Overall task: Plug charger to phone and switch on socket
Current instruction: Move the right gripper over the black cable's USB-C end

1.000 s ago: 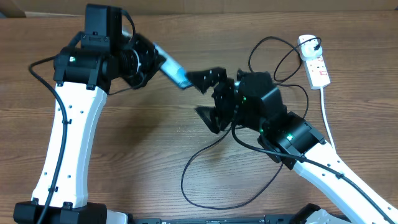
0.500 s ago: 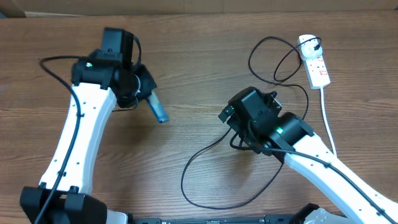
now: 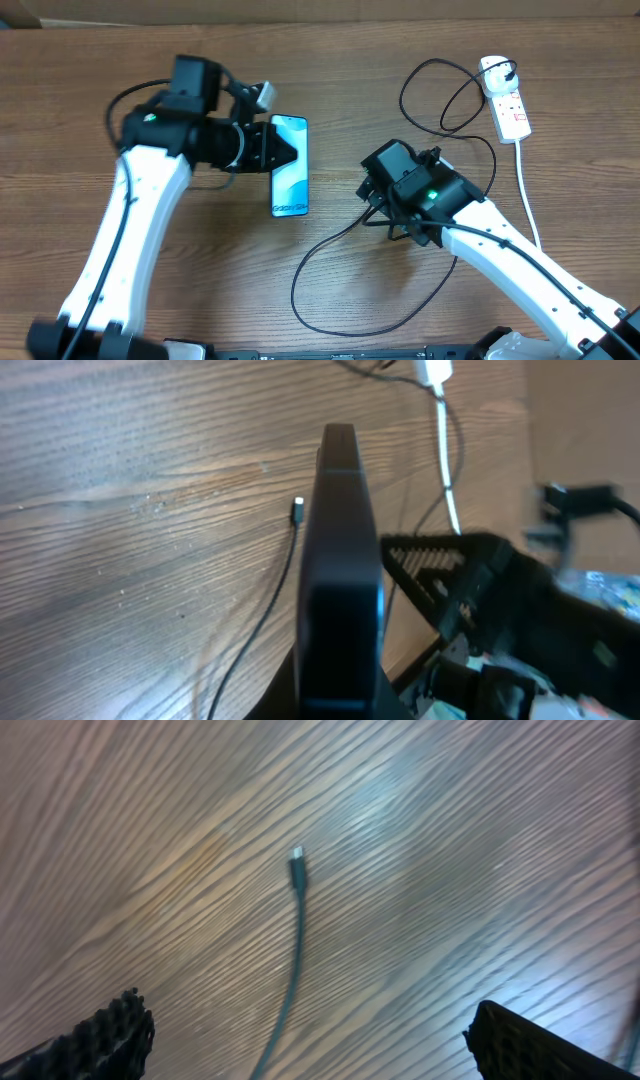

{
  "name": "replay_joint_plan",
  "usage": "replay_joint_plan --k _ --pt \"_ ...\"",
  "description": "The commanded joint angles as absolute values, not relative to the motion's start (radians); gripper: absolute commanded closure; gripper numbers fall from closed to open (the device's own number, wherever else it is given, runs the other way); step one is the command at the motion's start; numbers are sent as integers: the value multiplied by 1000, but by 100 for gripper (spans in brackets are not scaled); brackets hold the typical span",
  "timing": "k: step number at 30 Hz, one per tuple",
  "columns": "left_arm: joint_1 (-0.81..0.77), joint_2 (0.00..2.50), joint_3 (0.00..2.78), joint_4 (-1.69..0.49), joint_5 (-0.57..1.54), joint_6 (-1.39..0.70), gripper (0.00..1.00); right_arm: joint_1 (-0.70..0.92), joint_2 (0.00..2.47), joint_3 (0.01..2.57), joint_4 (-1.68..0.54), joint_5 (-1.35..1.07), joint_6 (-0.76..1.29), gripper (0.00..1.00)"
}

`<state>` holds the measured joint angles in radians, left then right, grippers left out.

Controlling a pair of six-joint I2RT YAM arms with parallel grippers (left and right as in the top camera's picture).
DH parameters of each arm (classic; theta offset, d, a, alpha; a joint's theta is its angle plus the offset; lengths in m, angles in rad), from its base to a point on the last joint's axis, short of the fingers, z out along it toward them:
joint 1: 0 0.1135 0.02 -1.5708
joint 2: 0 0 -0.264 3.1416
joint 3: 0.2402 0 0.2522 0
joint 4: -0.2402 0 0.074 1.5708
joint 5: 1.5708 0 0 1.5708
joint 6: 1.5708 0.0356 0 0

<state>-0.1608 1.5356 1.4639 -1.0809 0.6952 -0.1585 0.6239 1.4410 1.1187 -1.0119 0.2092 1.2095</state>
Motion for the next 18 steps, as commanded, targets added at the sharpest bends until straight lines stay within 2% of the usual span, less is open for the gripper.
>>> replay_joint_plan --k 1,5,9,16,18 --pt "-104 1359 1468 -1131 754 -55 95 569 1440 1113 -1020 216 1147 0" --pt "-54 1223 1467 -1213 619 -57 95 522 1440 1113 -1020 183 1147 0" --pt "-39 1141 1442 -1245 588 -72 96 508 1440 1112 -1019 183 1147 0" --pt "-39 1156 1335 -1111 542 -152 96 511 1441 1112 -1005 178 1147 0" --pt "-39 1198 1306 -1073 511 -237 96 511 1443 1112 -1010 178 1147 0"
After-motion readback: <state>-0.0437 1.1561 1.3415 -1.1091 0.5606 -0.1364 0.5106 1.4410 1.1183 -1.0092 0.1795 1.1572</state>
